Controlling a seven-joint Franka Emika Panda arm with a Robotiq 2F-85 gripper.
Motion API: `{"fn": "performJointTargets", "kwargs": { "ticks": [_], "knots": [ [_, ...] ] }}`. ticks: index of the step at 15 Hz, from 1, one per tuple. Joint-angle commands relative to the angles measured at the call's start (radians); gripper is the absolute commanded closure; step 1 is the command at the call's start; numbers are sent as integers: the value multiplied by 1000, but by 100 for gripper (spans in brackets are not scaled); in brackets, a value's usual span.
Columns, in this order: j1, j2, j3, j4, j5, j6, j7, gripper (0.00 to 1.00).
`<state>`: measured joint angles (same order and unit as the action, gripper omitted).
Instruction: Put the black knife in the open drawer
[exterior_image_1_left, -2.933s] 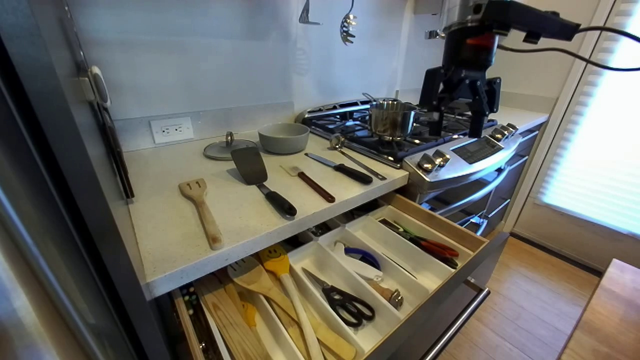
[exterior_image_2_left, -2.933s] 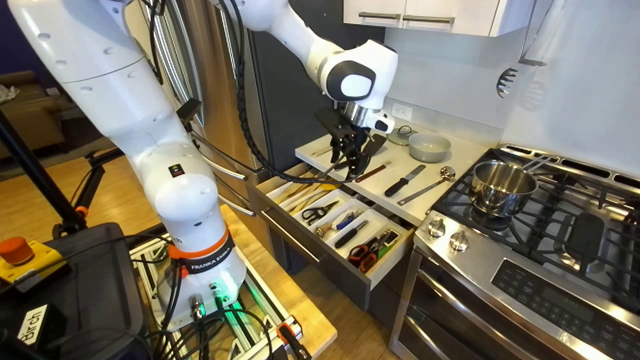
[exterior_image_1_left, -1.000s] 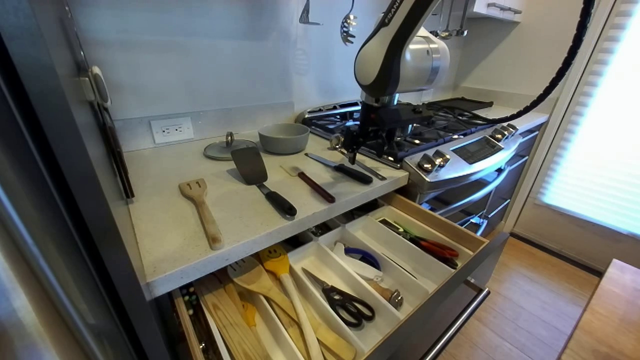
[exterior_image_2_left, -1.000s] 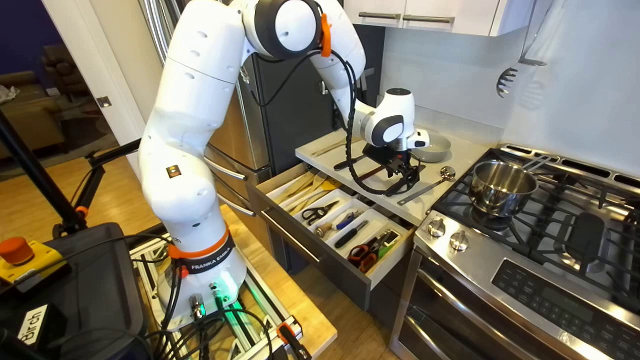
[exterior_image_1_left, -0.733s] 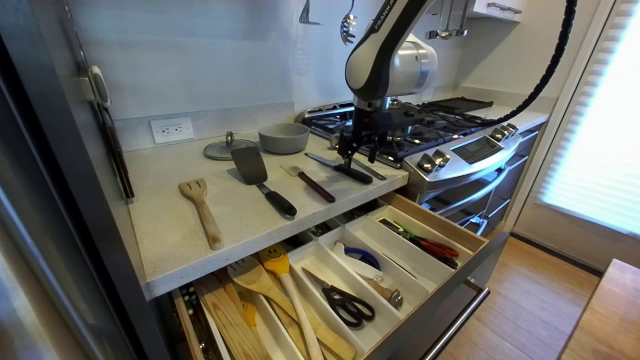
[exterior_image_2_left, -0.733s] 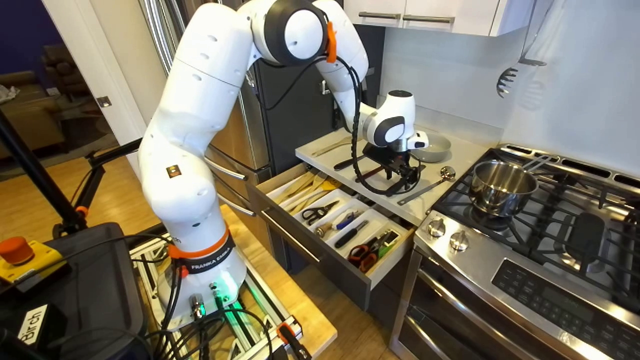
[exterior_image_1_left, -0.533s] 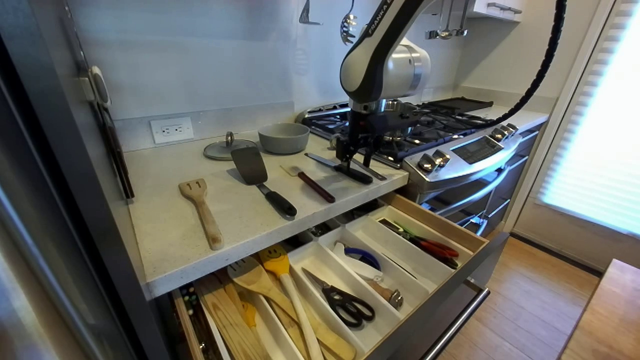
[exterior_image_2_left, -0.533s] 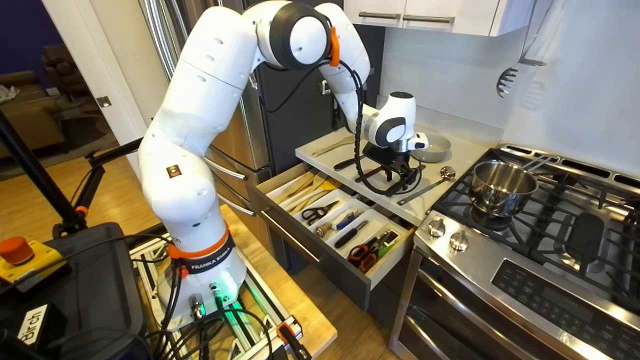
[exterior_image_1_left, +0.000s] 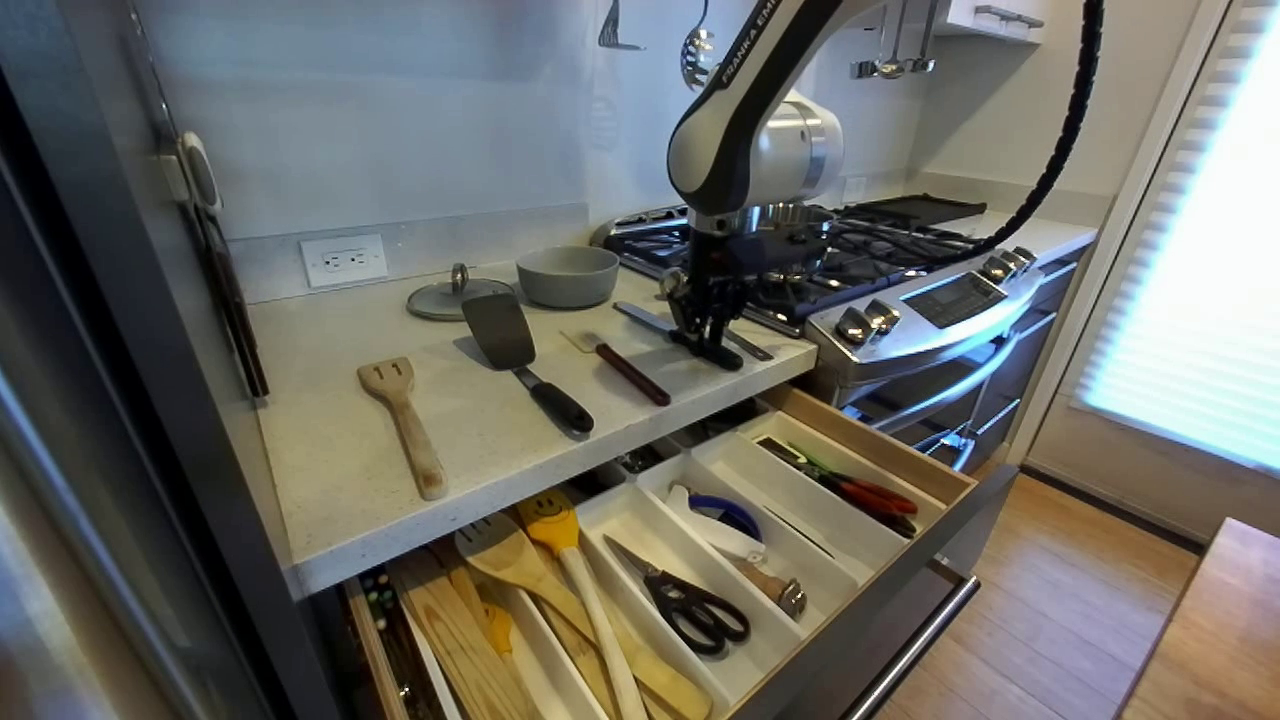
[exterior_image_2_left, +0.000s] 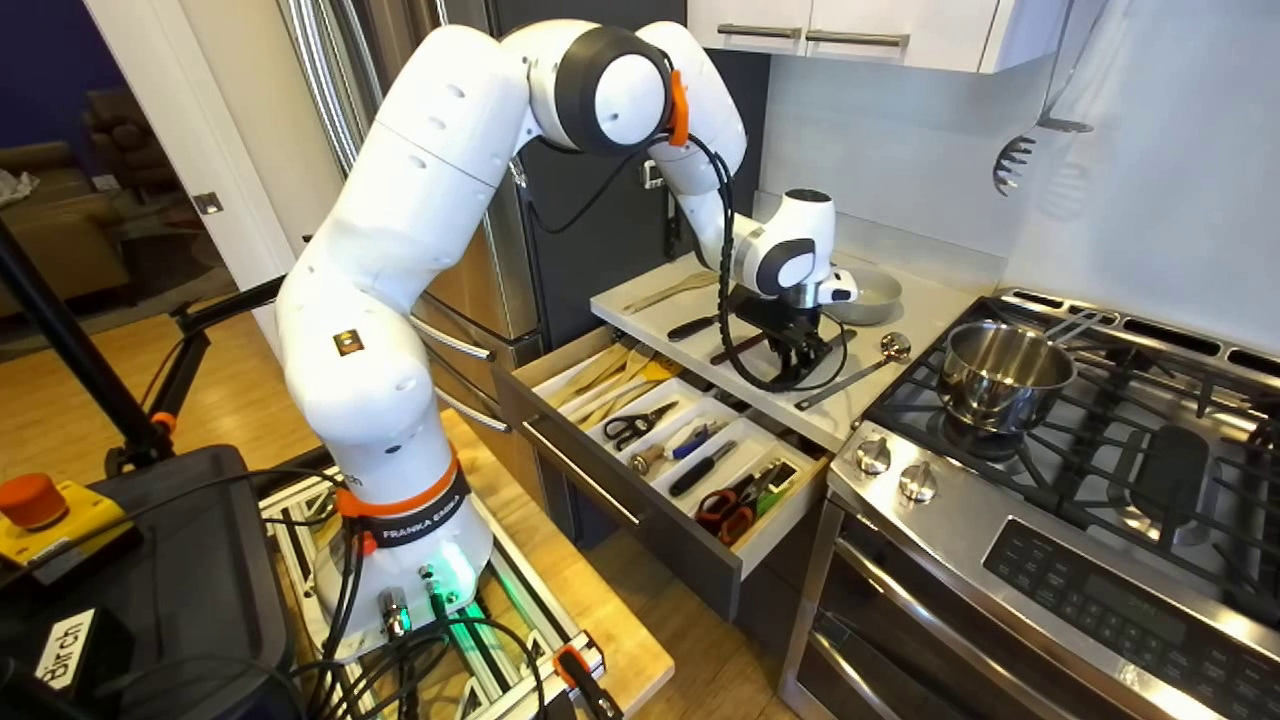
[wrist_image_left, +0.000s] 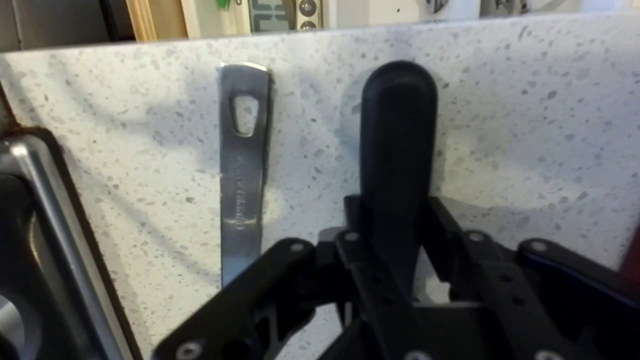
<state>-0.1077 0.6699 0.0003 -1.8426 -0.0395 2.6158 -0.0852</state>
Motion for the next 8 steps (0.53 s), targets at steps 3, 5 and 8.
{"fn": "performJointTargets", "kwargs": {
  "ticks": [3, 5, 8],
  "knots": [
    [13, -96, -16, -79, -6, -5, -7, 92],
    [-24, -195, 33, -164, 32, -13, -71, 92],
    [-122, -347, 153, -316, 152, -42, -318, 92]
  ]
}}
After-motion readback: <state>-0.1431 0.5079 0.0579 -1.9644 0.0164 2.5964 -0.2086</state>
